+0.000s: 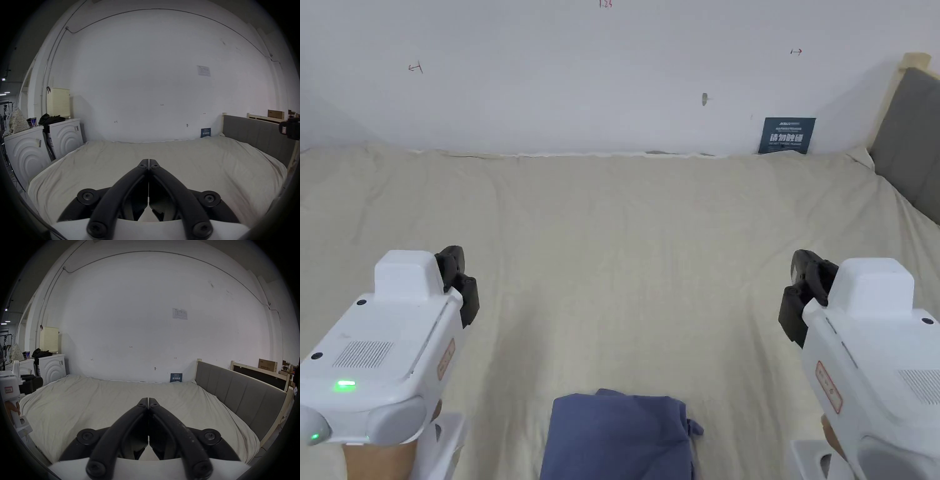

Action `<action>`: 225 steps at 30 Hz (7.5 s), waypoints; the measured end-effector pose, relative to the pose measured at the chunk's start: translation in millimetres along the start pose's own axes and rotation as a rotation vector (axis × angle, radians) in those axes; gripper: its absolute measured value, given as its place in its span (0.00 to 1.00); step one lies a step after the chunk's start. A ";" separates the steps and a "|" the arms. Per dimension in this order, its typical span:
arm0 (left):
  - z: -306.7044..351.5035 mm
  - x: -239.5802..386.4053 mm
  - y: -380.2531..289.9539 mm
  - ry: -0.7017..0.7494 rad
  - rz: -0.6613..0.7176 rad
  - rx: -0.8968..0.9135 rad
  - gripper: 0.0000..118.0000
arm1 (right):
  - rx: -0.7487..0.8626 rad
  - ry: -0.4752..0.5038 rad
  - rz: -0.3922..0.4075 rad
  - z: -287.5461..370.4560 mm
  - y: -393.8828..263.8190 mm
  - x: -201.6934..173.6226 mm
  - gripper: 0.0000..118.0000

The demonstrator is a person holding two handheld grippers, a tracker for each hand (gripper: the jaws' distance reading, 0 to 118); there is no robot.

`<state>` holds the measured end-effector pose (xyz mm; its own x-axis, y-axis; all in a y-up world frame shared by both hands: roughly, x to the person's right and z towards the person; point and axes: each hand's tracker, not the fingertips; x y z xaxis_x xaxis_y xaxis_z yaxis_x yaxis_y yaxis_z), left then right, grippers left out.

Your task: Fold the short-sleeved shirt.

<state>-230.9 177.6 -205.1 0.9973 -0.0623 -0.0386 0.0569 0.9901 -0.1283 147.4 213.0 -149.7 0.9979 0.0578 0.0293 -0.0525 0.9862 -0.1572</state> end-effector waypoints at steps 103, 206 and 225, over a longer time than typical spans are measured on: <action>-117.4 -284.9 -83.8 0.337 0.225 -0.728 0.96 | -0.333 0.112 -0.059 -110.5 -81.8 -77.8 0.01; 4.0 33.8 37.9 -0.005 0.034 0.118 0.43 | 0.130 -0.046 0.023 -8.6 39.8 -3.5 0.31; 5.3 41.3 34.3 0.019 -0.023 0.113 1.00 | 0.135 -0.064 0.003 -6.9 37.0 -2.3 1.00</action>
<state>-187.5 209.7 -205.8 0.9947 -0.0866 -0.0562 0.0858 0.9962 -0.0168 143.4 248.3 -162.3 0.9935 0.0658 0.0927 -0.0639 0.9977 -0.0232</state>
